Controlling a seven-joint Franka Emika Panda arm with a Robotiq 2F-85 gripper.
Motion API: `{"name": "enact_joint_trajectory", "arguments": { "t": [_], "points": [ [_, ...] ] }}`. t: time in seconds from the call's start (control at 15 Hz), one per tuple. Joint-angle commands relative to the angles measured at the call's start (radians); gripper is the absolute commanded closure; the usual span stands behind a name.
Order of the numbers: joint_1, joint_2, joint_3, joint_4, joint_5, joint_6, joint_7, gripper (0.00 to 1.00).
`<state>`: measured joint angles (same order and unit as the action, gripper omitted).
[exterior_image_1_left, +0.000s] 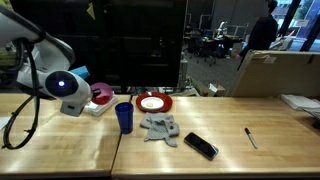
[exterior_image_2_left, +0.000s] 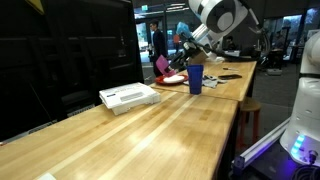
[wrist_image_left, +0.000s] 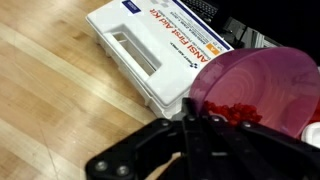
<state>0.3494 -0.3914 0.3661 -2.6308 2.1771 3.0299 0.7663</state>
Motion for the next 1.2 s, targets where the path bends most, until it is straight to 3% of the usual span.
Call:
{"name": "enact_joint_trajectory", "arguments": {
  "t": [0.0, 1.13],
  "points": [
    [0.007, -0.063, 0.015, -0.011, 0.083, 0.045, -0.056, 0.99],
    [-0.218, -0.222, 0.287, -0.044, 0.360, 0.038, -0.179, 0.99]
  ]
}}
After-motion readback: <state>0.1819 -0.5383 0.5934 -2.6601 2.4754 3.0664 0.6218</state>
